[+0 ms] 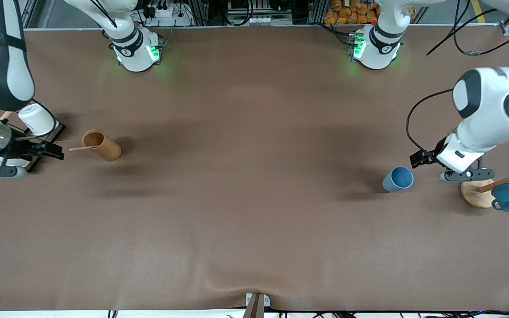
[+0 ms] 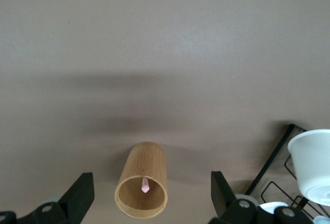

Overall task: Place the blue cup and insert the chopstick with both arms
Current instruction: 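Close the left gripper on the blue cup while the right gripper grasps the chopstick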

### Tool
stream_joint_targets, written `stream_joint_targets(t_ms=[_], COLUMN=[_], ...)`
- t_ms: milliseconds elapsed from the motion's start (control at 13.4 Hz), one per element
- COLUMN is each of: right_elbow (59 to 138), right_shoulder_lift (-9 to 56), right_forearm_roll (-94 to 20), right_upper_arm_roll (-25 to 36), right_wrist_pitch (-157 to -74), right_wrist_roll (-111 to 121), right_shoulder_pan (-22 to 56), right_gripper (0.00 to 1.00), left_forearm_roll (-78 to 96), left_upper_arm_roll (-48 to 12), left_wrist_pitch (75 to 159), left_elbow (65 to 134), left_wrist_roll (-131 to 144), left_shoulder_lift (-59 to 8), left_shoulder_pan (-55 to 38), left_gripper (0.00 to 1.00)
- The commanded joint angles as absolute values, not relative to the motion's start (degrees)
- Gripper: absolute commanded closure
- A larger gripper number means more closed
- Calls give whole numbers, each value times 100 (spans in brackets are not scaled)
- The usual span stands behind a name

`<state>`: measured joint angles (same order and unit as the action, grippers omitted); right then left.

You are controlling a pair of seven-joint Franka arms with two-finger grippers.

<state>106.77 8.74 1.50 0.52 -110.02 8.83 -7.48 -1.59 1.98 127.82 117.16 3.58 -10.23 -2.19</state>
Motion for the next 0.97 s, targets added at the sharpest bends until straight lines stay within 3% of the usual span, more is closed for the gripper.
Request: stream_joint_targets(t_ms=[0, 299, 449, 524, 748, 898], right_elbow=[10819, 10828, 10819, 10819, 10819, 10819], right_shoulder_lift=[984, 1256, 1345, 1353, 1432, 1476], right_forearm_roll=[132, 97, 97, 97, 97, 97], right_upper_arm_roll=[-9, -9, -18, -18, -18, -18], right_wrist_pitch=[-11057, -11022, -10925, -10838, -10784, -10706], right_wrist_roll=[782, 555, 362, 117, 35, 0], right_shoulder_pan=[-852, -940, -897, -853, -800, -800], right_gripper=[9, 17, 21, 22, 33, 49], left_forearm_roll=[-202, -36, -26, -26, -26, -26], left_upper_arm_roll=[150, 141, 141, 141, 141, 132], left_wrist_pitch=[13094, 13675, 13720, 13720, 13720, 13720], left_elbow=[11742, 11733, 11716, 11716, 11698, 11672], left_wrist_roll=[343, 360, 360, 360, 360, 360], left_shoulder_lift=[-1256, -1783, -1907, -1942, -2030, -2065], left_shoulder_pan=[-176, -176, -176, -176, -176, -193], left_gripper=[0, 8, 21, 30, 77, 100])
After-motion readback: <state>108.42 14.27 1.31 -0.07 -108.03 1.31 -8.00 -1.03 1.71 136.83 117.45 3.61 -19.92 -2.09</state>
